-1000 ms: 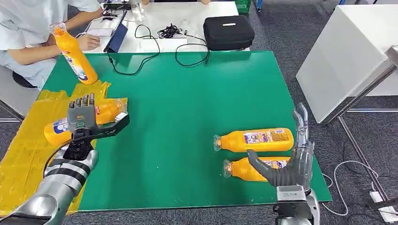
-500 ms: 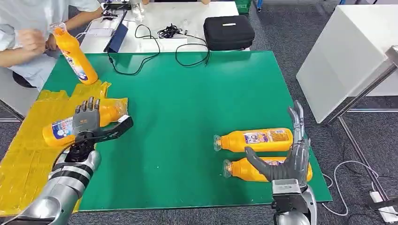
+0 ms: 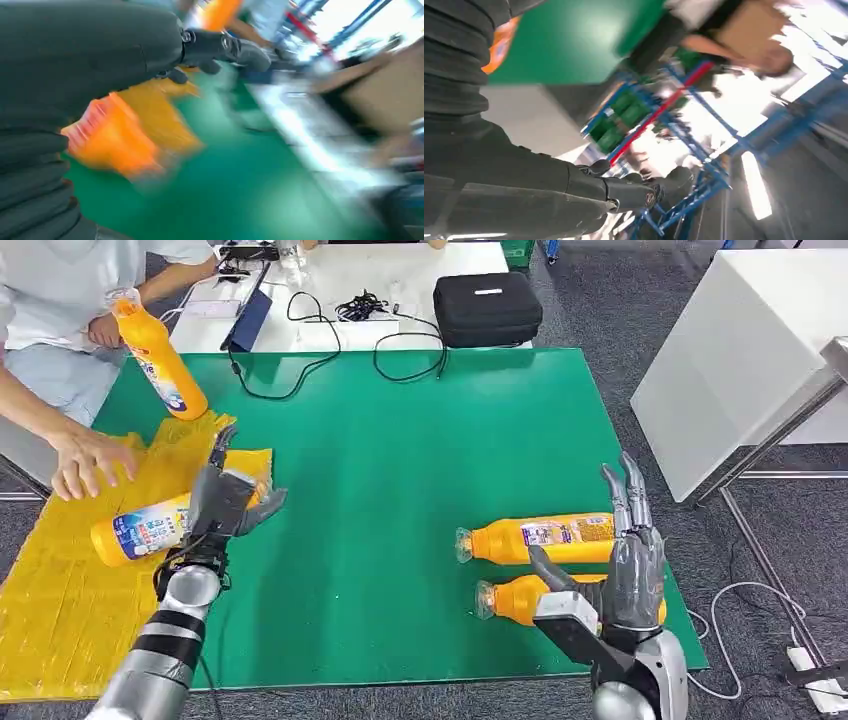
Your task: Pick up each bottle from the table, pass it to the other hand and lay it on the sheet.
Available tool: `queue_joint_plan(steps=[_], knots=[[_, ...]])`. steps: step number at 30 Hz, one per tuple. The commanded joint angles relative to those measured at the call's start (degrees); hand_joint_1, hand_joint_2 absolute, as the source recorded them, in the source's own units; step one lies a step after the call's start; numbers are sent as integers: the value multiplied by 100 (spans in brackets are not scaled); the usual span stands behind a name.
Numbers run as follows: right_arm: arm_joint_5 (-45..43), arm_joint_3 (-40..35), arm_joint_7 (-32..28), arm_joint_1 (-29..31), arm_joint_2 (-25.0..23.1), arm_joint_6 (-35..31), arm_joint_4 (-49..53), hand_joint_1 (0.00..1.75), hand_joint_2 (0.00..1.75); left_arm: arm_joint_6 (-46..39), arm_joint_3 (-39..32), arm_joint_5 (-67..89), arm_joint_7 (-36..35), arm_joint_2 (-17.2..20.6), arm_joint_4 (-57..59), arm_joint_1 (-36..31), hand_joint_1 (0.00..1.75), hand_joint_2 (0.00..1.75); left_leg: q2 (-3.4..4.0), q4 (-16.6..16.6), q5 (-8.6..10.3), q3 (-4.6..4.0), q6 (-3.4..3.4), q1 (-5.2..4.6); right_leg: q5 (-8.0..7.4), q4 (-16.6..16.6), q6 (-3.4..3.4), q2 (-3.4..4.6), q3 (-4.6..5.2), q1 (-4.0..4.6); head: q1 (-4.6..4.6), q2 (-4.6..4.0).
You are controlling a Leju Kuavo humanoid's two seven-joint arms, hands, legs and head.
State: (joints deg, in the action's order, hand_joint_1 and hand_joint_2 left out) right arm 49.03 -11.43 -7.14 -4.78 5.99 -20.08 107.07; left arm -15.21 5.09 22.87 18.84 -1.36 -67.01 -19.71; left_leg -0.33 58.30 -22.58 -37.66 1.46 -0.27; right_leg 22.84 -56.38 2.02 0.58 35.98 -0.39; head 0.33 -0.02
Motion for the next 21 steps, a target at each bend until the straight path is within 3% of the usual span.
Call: queue_joint_plan(steps=[1, 5, 10, 16, 21], knots=[[-460, 146, 443, 1453, 1790, 2051, -1695, 0, 175, 900, 57, -1905, 186, 4, -2208, 715, 0, 175, 33, 5, -15, 27, 1, -2, -3, 8, 3, 25, -22, 0, -2, 0], [-597, 62, 367, 1570, 1905, 2260, -1807, 0, 175, 988, 76, -2039, 294, -5, -2158, 705, 0, 175, 5, 0, 2, 14, 11, -4, -4, 8, 5, 3, -14, -1, -2, 0], [-1039, -380, 261, 2355, 2133, 2798, -2664, 0, 175, 1237, 228, -2462, 397, -27, -2256, 727, 0, 175, 20, 5, -11, 45, 12, -2, 3, 5, 5, 21, -45, 2, -4, 0], [-1048, -457, 254, 2367, 2126, 2782, -2687, 0, 175, 1221, 241, -2464, 400, -11, -2254, 721, 0, 175, -5, -1, 0, 33, 13, -1, 0, 7, 6, -2, -38, 2, -2, 0], [-1138, -1008, 217, 2683, 2114, 2966, -3181, 0, 175, 1494, 373, -2834, 375, 8, -2218, 677, 0, 175, 1, -1, 1, 28, 14, -1, -3, 7, 6, 5, -32, 2, -7, 0]])
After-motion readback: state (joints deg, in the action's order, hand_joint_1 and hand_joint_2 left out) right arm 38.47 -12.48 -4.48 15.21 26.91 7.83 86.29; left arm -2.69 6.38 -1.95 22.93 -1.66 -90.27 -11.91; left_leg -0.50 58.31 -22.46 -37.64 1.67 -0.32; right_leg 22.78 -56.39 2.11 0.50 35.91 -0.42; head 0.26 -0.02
